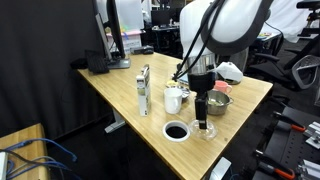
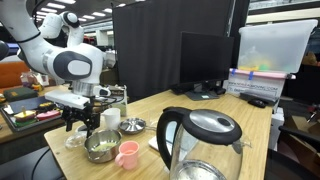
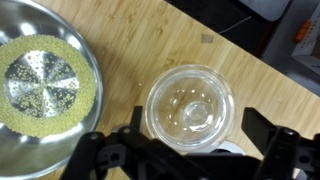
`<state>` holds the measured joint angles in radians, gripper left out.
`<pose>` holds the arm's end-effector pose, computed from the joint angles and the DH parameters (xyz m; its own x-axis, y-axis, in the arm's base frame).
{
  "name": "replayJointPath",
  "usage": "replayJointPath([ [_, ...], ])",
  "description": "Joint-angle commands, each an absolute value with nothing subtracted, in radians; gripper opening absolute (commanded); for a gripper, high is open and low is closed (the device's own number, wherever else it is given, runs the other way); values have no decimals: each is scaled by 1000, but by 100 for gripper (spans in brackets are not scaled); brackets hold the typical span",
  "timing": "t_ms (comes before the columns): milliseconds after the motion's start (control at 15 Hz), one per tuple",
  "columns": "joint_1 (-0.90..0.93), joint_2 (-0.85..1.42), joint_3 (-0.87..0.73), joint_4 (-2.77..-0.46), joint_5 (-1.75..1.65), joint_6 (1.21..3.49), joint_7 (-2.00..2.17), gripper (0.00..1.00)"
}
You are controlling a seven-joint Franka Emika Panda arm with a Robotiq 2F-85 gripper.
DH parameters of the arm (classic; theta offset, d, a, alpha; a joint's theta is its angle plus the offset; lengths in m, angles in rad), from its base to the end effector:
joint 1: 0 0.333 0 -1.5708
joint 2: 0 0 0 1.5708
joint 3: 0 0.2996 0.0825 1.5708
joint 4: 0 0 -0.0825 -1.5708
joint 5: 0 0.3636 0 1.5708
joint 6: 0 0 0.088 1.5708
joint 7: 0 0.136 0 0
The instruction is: Close the glass jar with the glass lid on the table
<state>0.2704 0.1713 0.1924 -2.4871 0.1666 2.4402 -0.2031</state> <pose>0.3830 0.1991 0.1803 0.8396 0.5067 -0.1957 0.4844 -0.8615 -0.1522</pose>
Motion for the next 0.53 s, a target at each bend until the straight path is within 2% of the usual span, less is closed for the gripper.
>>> replayJointPath([
  [0, 251, 187, 221, -2477, 152, 2451, -181, 100],
  [67, 251, 188, 226, -2477, 157, 2451, -186, 94],
  [133, 252, 189, 229, -2477, 155, 2453, -185, 76],
  [200, 252, 191, 233, -2477, 158, 2453, -187, 70],
  [267, 251, 193, 235, -2477, 159, 2452, -187, 69],
  [467, 250, 199, 237, -2478, 154, 2450, -184, 48],
])
